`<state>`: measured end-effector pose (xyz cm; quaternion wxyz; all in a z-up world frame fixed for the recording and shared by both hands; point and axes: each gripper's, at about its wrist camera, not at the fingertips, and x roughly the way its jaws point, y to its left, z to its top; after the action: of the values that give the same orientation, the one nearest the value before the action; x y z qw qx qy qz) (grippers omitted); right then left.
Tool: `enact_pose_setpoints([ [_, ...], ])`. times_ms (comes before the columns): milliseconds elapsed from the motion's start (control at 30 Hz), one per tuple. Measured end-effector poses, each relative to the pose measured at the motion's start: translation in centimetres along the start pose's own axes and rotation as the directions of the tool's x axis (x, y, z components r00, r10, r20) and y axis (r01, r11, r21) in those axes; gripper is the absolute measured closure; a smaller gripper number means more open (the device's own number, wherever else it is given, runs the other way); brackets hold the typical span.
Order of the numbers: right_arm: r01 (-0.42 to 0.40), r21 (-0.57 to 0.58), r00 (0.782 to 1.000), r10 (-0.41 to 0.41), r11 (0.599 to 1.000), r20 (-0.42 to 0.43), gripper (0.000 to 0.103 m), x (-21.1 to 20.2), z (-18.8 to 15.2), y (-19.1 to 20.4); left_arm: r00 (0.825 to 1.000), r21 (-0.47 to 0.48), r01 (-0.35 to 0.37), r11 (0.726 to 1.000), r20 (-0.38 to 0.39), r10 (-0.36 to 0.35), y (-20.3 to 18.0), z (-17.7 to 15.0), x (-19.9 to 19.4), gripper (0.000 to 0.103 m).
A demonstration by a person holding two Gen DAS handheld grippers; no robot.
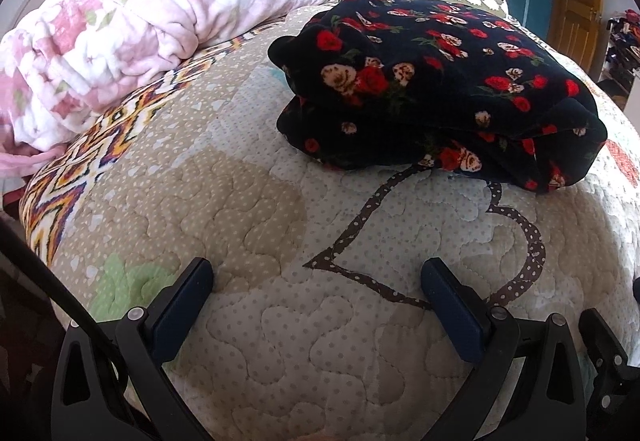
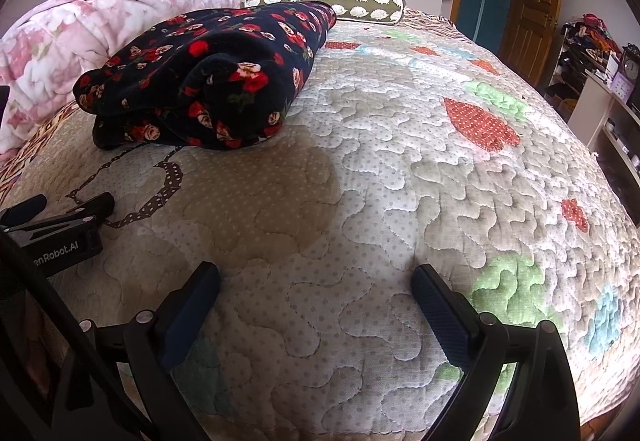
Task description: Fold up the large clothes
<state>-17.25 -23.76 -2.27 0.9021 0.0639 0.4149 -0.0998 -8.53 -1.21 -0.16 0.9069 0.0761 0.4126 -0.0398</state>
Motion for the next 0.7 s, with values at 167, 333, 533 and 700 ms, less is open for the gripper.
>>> enact_pose_setpoints([
  [167, -0.001, -0.003, 1.000, 0.001, 1.000, 0.015, 0.004, -0.06, -0.22, 0.11, 1.000, -0.001, -0.012, 1.000, -0.019, 0.012, -0.18, -0.03, -0.21, 0.000],
  [333, 0.002, -0.003, 1.000, -0.002, 1.000, 0.019, 0.004, -0.17, -0.37, 0.28, 0.999, -0.003, -0.014, 1.000, -0.040, 0.014, -0.26, 0.02, -0.30, 0.000],
  [533, 0.007, -0.001, 1.000, -0.007, 1.000, 0.019, 0.004, -0.17, -0.39, 0.25, 0.999, -0.001, -0.013, 1.000, -0.046, 0.013, -0.35, -0.09, -0.43, 0.000],
  [700, 0.008, -0.001, 1.000, -0.008, 1.000, 0.020, 0.004, -0.11, -0.30, 0.16, 0.999, 0.000, -0.013, 1.000, -0.045, 0.013, -0.38, -0.16, -0.53, 0.000],
])
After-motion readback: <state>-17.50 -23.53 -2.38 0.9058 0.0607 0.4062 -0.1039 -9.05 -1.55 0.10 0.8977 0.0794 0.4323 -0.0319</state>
